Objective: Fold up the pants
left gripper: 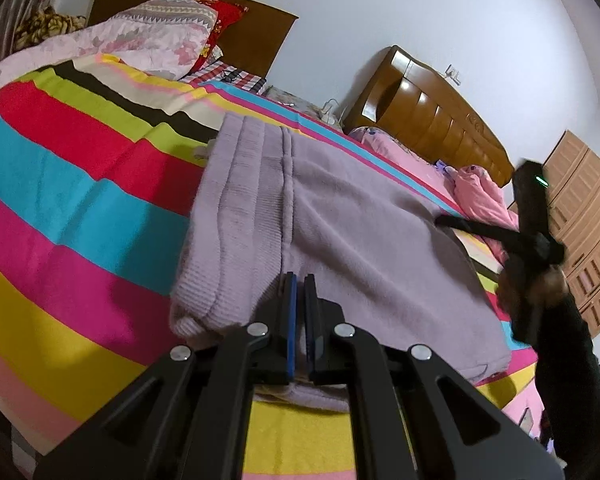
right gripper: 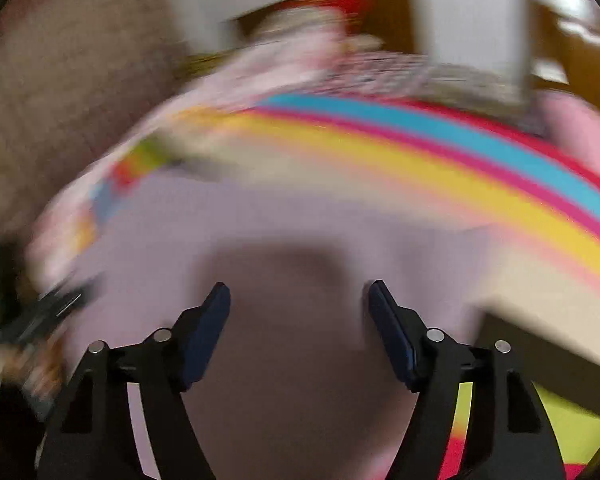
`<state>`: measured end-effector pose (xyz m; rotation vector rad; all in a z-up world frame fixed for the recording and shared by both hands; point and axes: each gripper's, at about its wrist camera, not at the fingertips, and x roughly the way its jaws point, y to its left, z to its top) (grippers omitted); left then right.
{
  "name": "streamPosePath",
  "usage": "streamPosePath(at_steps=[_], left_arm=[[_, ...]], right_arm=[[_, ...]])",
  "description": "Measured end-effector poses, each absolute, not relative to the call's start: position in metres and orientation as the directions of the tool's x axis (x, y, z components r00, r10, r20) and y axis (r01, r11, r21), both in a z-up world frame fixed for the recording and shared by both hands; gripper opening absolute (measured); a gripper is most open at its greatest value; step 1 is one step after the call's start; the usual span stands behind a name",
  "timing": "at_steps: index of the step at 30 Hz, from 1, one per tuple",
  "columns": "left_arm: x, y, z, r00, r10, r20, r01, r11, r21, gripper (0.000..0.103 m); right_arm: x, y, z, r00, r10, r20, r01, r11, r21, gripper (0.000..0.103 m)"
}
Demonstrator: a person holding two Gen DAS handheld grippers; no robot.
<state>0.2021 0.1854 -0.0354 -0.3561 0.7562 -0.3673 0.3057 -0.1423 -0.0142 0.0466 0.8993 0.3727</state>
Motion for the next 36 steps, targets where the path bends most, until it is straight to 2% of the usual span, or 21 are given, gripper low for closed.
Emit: streamPosePath(at_steps=[1,2,4,8,10,13,15,17,18,21,23,25,26,28,30,32,33,36], left_arm=[[0.202,0.186,-0.036,0.67,-0.449,-0.592,0.193,0.875,-0.445,0.006],[0.203,0.188,-0.037,0.669,-0.453,-0.589,0.193,0.871,-0.451,0.005],[0.203,0.189,-0.038,0.669,-0.459,-0.585,0.196,0.868,-0.456,0.005],[0.205,0.19,-0.038,0.666,-0.465,-0.582,0.198,0.864,-0.464,0.005],[0.204,0.19,-0.038,0.668,-0.465,-0.58,0.199,0.864,-0.463,0.005],[0.205,0.19,-0.039,0.669,-0.468,-0.578,0.199,0.862,-0.467,0.005],[0.204,0.19,-0.039,0.671,-0.469,-0.574,0.202,0.861,-0.467,0.005],[0.203,0.19,-0.04,0.673,-0.472,-0.57,0.201,0.858,-0.473,0.005],[0.203,0.191,-0.04,0.674,-0.472,-0.568,0.2,0.857,-0.475,0.005],[0.202,0.191,-0.041,0.681,-0.47,-0.562,0.198,0.857,-0.476,0.005],[0.201,0.191,-0.041,0.681,-0.471,-0.56,0.202,0.857,-0.475,0.005],[0.201,0.192,-0.041,0.677,-0.479,-0.559,0.208,0.853,-0.479,0.005],[0.2,0.193,-0.041,0.674,-0.484,-0.558,0.21,0.85,-0.483,0.005],[0.2,0.196,-0.042,0.671,-0.501,-0.546,0.226,0.84,-0.493,0.004],[0.202,0.2,-0.043,0.663,-0.524,-0.535,0.227,0.821,-0.523,0.004],[0.203,0.201,-0.043,0.658,-0.53,-0.534,0.222,0.815,-0.536,0.003],[0.203,0.199,-0.042,0.66,-0.522,-0.54,0.224,0.823,-0.522,0.003],[0.203,0.196,-0.041,0.666,-0.506,-0.548,0.219,0.835,-0.505,0.003]], right_arm=[[0.314,-0.146,-0.007,0.583,0.261,-0.769,-0.23,0.961,0.152,0.069],[0.313,-0.145,0.006,0.611,0.296,-0.734,-0.248,0.952,0.178,0.069],[0.301,-0.132,0.025,0.631,0.414,-0.656,-0.347,0.907,0.238,0.078],[0.281,-0.076,0.02,0.541,0.471,-0.697,-0.512,0.842,0.172,0.079],[0.277,-0.048,0.004,0.467,0.468,-0.75,-0.591,0.797,0.129,0.079],[0.302,-0.049,-0.02,0.45,0.366,-0.815,-0.515,0.851,0.098,0.08],[0.321,-0.067,-0.016,0.502,0.345,-0.793,-0.402,0.905,0.139,0.08],[0.326,-0.084,0.006,0.611,0.251,-0.751,-0.267,0.958,0.103,0.081],[0.325,-0.082,0.012,0.624,0.262,-0.736,-0.272,0.956,0.11,0.081],[0.298,-0.049,0.028,0.577,0.4,-0.712,-0.437,0.888,0.144,0.087],[0.276,-0.012,0.017,0.493,0.446,-0.747,-0.577,0.81,0.103,0.087],[0.27,0.017,-0.008,0.397,0.423,-0.814,-0.659,0.749,0.067,0.087],[0.272,0.021,-0.02,0.404,0.37,-0.837,-0.654,0.756,0.018,0.089],[0.285,0.012,-0.024,0.423,0.372,-0.827,-0.609,0.792,0.044,0.09],[0.29,-0.002,-0.003,0.569,0.283,-0.772,-0.485,0.874,-0.037,0.09],[0.29,-0.016,0.012,0.587,0.338,-0.735,-0.479,0.878,0.021,0.09],[0.291,-0.026,0.015,0.552,0.394,-0.735,-0.494,0.865,0.093,0.09],[0.301,-0.068,0.006,0.492,0.444,-0.749,-0.45,0.866,0.218,0.09]])
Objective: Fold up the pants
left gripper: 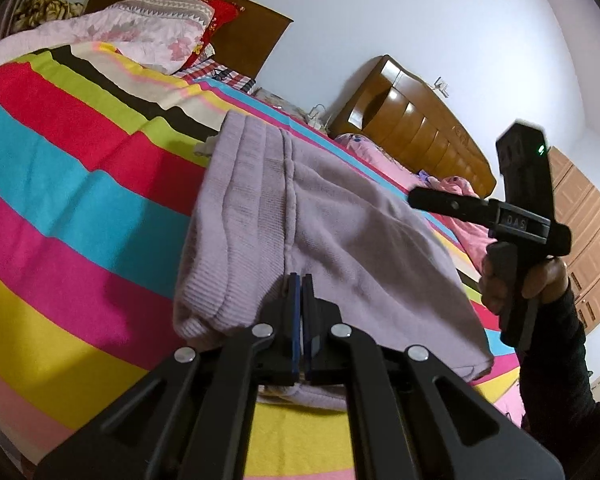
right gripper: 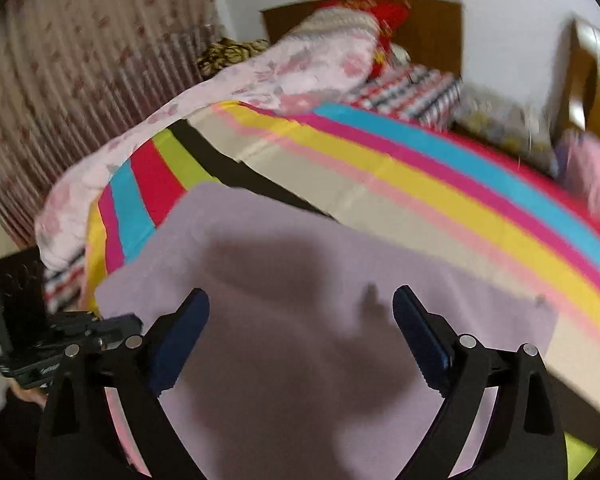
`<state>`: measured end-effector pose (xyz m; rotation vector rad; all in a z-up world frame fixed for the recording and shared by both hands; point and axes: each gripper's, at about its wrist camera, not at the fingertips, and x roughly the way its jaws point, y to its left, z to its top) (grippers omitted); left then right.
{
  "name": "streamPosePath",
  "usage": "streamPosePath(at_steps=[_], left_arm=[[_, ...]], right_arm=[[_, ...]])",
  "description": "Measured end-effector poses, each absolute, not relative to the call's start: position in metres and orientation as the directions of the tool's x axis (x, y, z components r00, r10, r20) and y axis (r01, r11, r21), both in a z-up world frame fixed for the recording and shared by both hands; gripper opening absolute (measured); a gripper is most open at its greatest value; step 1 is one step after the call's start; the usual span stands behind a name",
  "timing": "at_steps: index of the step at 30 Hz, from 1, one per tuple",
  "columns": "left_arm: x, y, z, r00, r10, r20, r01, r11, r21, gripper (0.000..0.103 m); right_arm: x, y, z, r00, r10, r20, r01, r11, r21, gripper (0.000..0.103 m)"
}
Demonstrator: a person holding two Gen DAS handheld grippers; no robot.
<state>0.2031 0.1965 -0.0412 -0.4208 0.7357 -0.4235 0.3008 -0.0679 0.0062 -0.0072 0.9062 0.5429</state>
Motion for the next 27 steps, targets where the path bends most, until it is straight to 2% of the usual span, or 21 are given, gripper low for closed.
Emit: streamPosePath(at_steps=[3,6,7,8,10,12,13,14,15,16,19,21,22,24,25,27], left_arm=[[0.204,0.197,-0.041,0.667,-0.506,-0.547,0.217,0.834,-0.507,0.003],[0.204,0.196,-0.041,0.669,-0.501,-0.549,0.216,0.838,-0.501,0.003],[0.205,0.196,-0.041,0.668,-0.501,-0.55,0.216,0.838,-0.502,0.003],[0.205,0.196,-0.041,0.668,-0.502,-0.549,0.216,0.837,-0.503,0.003],[0.202,0.197,-0.041,0.669,-0.502,-0.549,0.216,0.837,-0.502,0.003],[0.202,0.197,-0.041,0.671,-0.498,-0.549,0.215,0.839,-0.5,0.003],[0.201,0.197,-0.041,0.672,-0.498,-0.549,0.212,0.839,-0.501,0.003],[0.202,0.196,-0.041,0.672,-0.496,-0.55,0.209,0.84,-0.501,0.003],[0.202,0.196,-0.04,0.674,-0.491,-0.553,0.206,0.843,-0.498,0.003],[0.202,0.194,-0.04,0.674,-0.487,-0.555,0.205,0.846,-0.493,0.003],[0.203,0.193,-0.039,0.672,-0.482,-0.562,0.205,0.851,-0.484,0.003],[0.203,0.192,-0.038,0.67,-0.476,-0.569,0.204,0.856,-0.476,0.003],[0.203,0.191,-0.037,0.671,-0.472,-0.572,0.203,0.859,-0.47,0.003],[0.202,0.188,-0.036,0.675,-0.454,-0.581,0.199,0.871,-0.45,0.003],[0.202,0.188,-0.036,0.676,-0.449,-0.584,0.197,0.874,-0.445,0.003],[0.202,0.184,-0.034,0.679,-0.429,-0.596,0.189,0.886,-0.423,0.003]], right_arm=[[0.297,-0.119,0.002,0.481,0.49,-0.727,-0.37,0.865,0.338,0.09],[0.308,-0.15,-0.003,0.415,0.63,-0.657,-0.357,0.777,0.519,0.09],[0.314,-0.152,-0.01,0.385,0.639,-0.665,-0.371,0.768,0.523,0.09],[0.321,-0.154,-0.016,0.404,0.56,-0.723,-0.351,0.825,0.443,0.09],[0.331,-0.167,-0.02,0.461,0.352,-0.814,-0.244,0.933,0.265,0.069],[0.337,-0.186,-0.009,0.538,0.309,-0.784,-0.158,0.951,0.266,0.073],[0.331,-0.195,0.006,0.605,0.292,-0.74,-0.112,0.952,0.284,0.077],[0.328,-0.194,0.013,0.626,0.326,-0.708,-0.127,0.939,0.32,0.081],[0.325,-0.191,0.016,0.628,0.367,-0.686,-0.155,0.923,0.352,0.09],[0.323,-0.184,0.017,0.602,0.43,-0.673,-0.212,0.899,0.384,0.091],[0.311,-0.142,-0.002,0.383,0.571,-0.726,-0.406,0.81,0.422,0.092],[0.307,-0.136,-0.015,0.399,0.496,-0.771,-0.415,0.848,0.33,0.092],[0.312,-0.147,-0.021,0.467,0.364,-0.805,-0.315,0.92,0.234,0.092],[0.315,-0.178,-0.019,0.547,0.176,-0.818,-0.077,0.984,0.16,0.092],[0.31,-0.186,-0.014,0.57,0.169,-0.804,-0.045,0.983,0.175,0.093],[0.286,-0.188,0.006,0.628,0.281,-0.726,-0.114,0.956,0.271,0.093]])
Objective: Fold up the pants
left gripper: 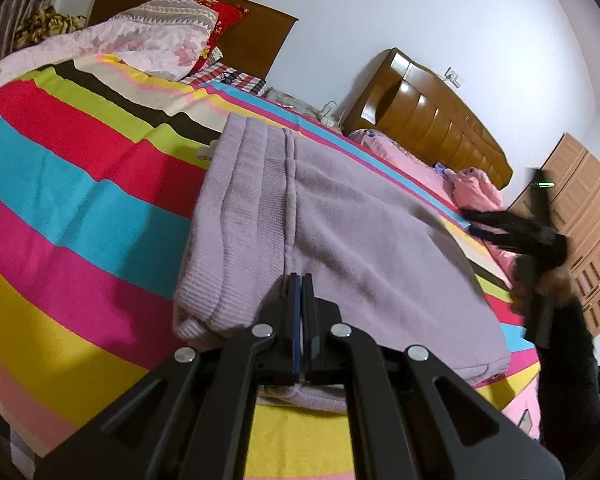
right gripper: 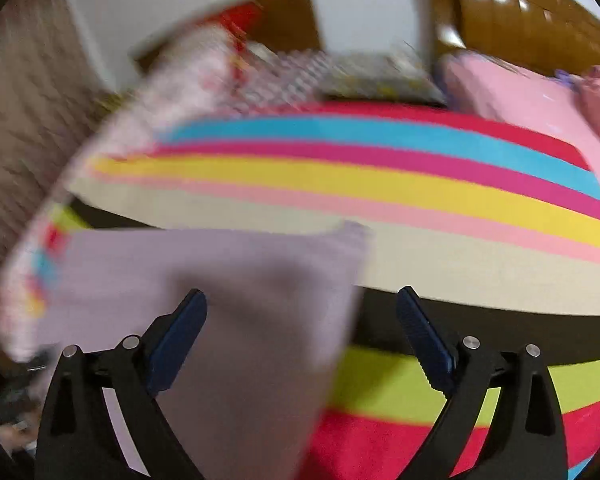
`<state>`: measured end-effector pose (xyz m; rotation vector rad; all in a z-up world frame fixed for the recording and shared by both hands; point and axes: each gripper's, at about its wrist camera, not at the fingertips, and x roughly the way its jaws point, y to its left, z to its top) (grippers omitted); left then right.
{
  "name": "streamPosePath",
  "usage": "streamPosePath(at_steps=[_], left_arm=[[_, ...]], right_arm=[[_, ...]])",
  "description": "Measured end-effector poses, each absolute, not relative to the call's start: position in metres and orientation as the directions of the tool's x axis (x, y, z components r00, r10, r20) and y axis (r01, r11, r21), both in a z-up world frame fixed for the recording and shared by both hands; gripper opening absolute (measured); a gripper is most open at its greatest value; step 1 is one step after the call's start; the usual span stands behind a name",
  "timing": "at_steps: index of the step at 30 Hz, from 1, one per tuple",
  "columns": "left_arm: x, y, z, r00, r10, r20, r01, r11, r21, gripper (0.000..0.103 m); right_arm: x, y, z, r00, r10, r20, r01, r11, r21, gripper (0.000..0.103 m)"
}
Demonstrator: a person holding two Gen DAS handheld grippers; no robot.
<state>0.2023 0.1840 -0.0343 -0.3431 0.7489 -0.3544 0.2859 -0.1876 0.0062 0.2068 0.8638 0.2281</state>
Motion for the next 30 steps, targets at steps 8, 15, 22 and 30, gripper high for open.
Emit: streamPosePath(at_steps=[8,15,22,30], left_arm=[[0.197,0.165,-0.028,0.704,-0.318,-0.635,0.175,0.944,-0.278,0.003],[0.195,0.162,-0.027,0.713,-0.294,-0.637,0.179,0.954,-0.24,0.003],[0.189,0.149,-0.025,0.739,-0.216,-0.638,0.159,0.976,-0.146,0.003],[0.189,0.146,-0.024,0.734,-0.205,-0.648,0.164,0.979,-0.124,0.003]], right_arm=[[0.145,-0.066,-0.02,0.5,0.397,-0.769,-0.52,0.848,0.1,0.098],[0.1,-0.062,-0.013,0.606,0.337,-0.721,-0.49,0.871,-0.005,0.098],[0.121,-0.033,-0.018,0.675,0.335,-0.657,-0.439,0.899,0.007,0.098],[0.116,0.007,-0.035,0.579,0.409,-0.705,-0.56,0.828,0.021,0.099]])
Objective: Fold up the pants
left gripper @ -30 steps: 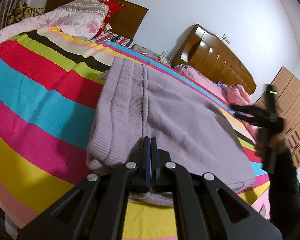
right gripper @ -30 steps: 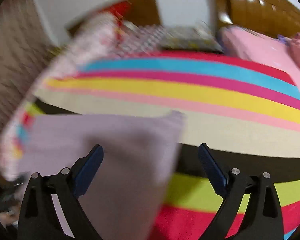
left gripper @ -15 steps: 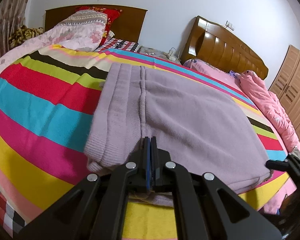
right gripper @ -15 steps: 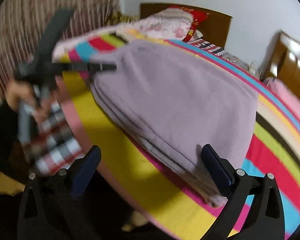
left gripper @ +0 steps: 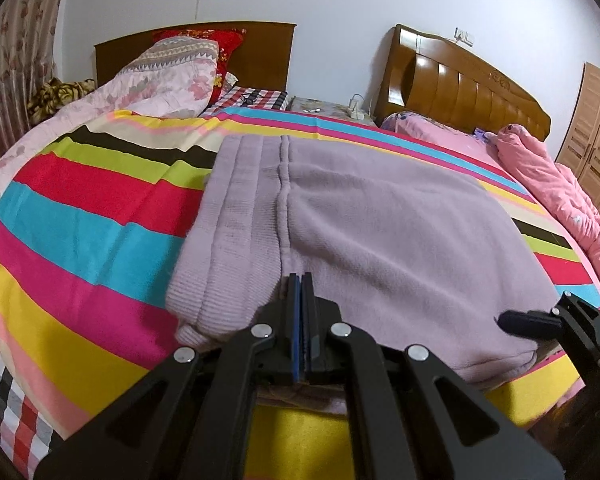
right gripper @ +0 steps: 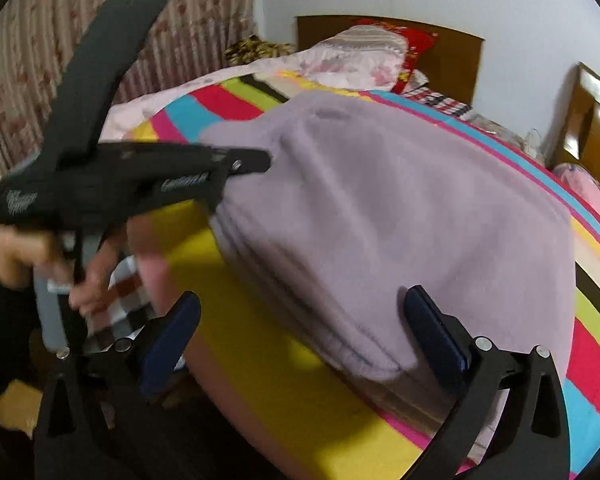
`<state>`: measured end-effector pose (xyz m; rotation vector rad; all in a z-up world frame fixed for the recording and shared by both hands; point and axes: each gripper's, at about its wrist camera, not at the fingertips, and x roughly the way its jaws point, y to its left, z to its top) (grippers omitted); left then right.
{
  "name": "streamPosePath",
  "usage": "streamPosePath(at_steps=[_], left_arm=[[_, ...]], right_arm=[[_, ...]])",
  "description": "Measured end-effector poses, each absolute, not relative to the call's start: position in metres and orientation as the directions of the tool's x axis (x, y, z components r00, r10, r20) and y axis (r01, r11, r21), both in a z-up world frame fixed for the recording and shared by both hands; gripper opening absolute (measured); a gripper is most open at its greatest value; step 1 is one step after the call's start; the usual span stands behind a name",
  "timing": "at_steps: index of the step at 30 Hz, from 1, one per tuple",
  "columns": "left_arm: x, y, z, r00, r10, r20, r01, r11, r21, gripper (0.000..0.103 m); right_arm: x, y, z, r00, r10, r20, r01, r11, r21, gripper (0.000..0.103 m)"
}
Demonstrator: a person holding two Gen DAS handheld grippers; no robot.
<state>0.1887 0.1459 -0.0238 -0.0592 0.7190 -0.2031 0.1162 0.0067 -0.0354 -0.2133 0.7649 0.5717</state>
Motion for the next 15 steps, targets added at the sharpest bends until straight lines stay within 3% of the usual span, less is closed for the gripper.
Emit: streamPosePath(at_steps=[5,7,8,9,10,12,15], left_arm=[[0.189,0.146,-0.022,0.738,-0.188,-0.648,0.147,0.982,-0.118,0.003],[0.179,0.141,-0.011,0.745,-0.149,-0.65,0.123,0.989,-0.086,0.008],[0.169,0.136,-0.003,0.762,-0.133,-0.634,0.121,0.991,-0.062,0.026],[0.156,0.131,0.004,0.787,-0.103,-0.609,0.11,0.994,-0.026,0.091],[0.132,0.12,0.018,0.844,0.043,-0.534,0.01,0.995,0.095,0.095],[0.1,0.106,0.035,0.901,0.154,-0.405,-0.067,0.973,0.22,0.101],[0.072,0.102,0.052,0.918,0.064,-0.391,0.004,0.985,0.173,0.101]], right_arm=[[0.088,-0.01,-0.014,0.51,0.536,-0.673,-0.627,0.767,0.135,0.099],[0.063,-0.024,-0.003,0.5,0.611,-0.613,-0.633,0.741,0.222,0.099],[0.051,-0.03,0.002,0.534,0.611,-0.584,-0.616,0.754,0.226,0.099],[0.033,-0.041,0.01,0.601,0.582,-0.548,-0.581,0.789,0.2,0.099],[0.021,-0.047,0.015,0.647,0.55,-0.529,-0.553,0.815,0.171,0.099],[0.0,-0.059,0.023,0.721,0.479,-0.5,-0.495,0.862,0.111,0.099],[-0.025,-0.077,0.034,0.79,0.409,-0.457,-0.42,0.904,0.082,0.099]])
